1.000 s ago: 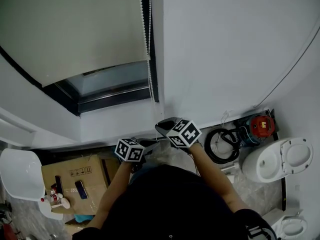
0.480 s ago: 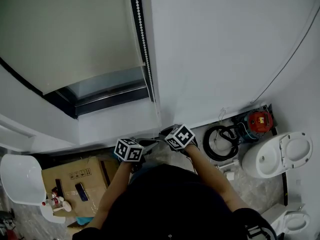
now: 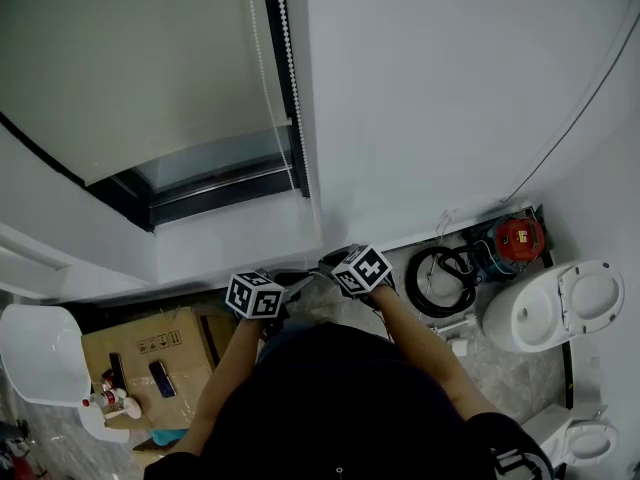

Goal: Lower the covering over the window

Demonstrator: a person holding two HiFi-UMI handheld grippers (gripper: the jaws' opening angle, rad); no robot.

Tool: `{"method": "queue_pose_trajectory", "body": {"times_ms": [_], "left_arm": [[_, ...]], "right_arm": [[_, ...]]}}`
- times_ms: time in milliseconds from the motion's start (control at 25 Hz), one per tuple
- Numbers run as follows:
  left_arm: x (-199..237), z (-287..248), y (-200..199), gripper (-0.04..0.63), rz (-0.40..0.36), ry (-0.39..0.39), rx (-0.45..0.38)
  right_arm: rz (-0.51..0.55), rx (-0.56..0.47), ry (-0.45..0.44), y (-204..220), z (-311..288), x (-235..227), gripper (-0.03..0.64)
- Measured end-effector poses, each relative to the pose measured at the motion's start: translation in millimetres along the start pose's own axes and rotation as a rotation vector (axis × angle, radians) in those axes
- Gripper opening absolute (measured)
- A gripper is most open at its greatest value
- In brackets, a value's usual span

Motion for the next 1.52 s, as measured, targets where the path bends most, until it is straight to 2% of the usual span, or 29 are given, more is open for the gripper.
{"method": "queue_pose_trajectory", "body": {"times_ms": [160,240,560,720,840,920,1040,1080,1200,1280,1360,1520], "left_arm": [[11.1,13.9,-2.5,0.030,0.025,-0.052,-0.068],[16.4,24.6,-4.9,0.063,0.027,-0.096,-0.093],[29.7,84.8,-12.9,0.064,0.017,-0.213,-0.176],[33.6,117.2,-32.2,0.064,0.021,-0.280,-0.307],[31.4,132.9,-50.5,0.063,-0.022,-0.332,-0.355],[27.7,137.3,-63.2,0.063,-0.061,-0.393,-0.372],[19.0,139.5,-79.3,0.048,-0.112,-0.532,-0.422],[15.3,139.5,-83.6,0.012,-0.126,-0.569,-0.442],[2.1,135.9,-98.0,0.010,-0.180,-0.615,-0.460],[-8.4,136.5,-112.3,0.009,-0.252,-0.669,-0.447],[-21.4,143.2,-134.0,0.011,-0.345,-0.735,-0.457],[-53.0,170.5,-186.2,0.011,-0.467,-0.819,-0.568]], "right_arm": [[0.007,-0.002,0.011,-2.6,-3.8,-1.1,0.014],[0.007,-0.010,0.019,-3.2,-4.9,-2.4,0.014],[-0.006,-0.030,0.057,-1.2,-7.0,-8.5,0.014],[0.006,-0.047,0.107,-3.2,-2.9,-13.2,0.014],[0.022,-0.064,0.097,-0.8,-0.6,-9.8,0.014],[0.023,-0.081,0.079,-1.1,1.7,-5.6,0.014],[0.010,-0.173,0.087,-12.9,16.5,-1.7,0.015],[0.006,-0.215,0.104,-19.8,24.8,-1.0,0.016],[-0.001,-0.364,0.199,-45.6,61.1,0.8,0.015],[0.008,-0.481,0.273,-65.1,91.4,5.2,0.015],[0.043,-0.601,0.336,-86.8,123.8,13.8,0.015],[0.174,-0.828,0.421,-134.8,190.2,48.1,0.015]]}}
Point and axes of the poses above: the fingertips, and each gripper's own axes: z backward along the fingers, x to its left, y out of its underside, the point moved 8 cm from there along z, backward along the fingers, and after that the axes turned 10 degrees about -z, right-handed, at the moved point
